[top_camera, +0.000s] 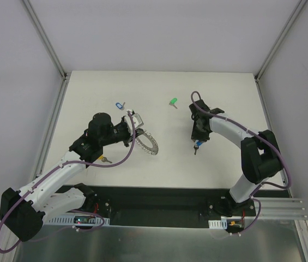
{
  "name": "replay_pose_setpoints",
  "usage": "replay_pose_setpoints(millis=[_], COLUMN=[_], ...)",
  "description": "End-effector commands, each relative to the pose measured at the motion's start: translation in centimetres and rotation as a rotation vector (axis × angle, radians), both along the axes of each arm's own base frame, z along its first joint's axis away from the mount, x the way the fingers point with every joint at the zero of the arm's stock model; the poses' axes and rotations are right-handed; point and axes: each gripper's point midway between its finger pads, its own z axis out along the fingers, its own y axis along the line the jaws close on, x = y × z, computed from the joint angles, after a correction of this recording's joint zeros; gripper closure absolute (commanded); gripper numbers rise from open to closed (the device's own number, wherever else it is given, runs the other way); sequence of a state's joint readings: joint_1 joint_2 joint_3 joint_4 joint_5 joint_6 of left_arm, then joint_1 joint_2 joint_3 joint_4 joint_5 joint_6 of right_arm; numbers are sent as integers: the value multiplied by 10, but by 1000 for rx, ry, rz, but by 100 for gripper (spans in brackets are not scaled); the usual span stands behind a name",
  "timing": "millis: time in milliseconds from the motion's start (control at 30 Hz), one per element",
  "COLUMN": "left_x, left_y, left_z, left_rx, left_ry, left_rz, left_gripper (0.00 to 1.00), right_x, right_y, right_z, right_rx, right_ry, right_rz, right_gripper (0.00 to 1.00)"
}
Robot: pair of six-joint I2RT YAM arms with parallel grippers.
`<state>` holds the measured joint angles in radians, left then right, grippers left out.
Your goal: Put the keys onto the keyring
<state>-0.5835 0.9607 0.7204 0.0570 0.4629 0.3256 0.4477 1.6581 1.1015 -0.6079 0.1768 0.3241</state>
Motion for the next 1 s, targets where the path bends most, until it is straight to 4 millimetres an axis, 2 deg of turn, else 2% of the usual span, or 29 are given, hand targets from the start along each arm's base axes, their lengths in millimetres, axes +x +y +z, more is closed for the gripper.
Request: replay_pose_setpoints(millis=[0, 133, 467, 967], left_x=[-4, -5, -6, -7], left_y=[-3, -3, -4, -4], left_z=[16, 16, 17, 18], left_rx=[-33, -33, -33, -34], left_ry=[-54, -55, -59, -62], left_rz=[-26, -26, -30, -33], left_gripper=[100, 100, 100, 100], right_x=[4, 7, 8, 5], right_y=[-3, 2, -4, -1], right_z=[3, 1, -10, -17], right_rx=[-77, -101, -191, -203], right_ry=[6, 13, 32, 51], right_rz=[-13, -14, -36, -16], right_gripper=[73, 74, 78, 81])
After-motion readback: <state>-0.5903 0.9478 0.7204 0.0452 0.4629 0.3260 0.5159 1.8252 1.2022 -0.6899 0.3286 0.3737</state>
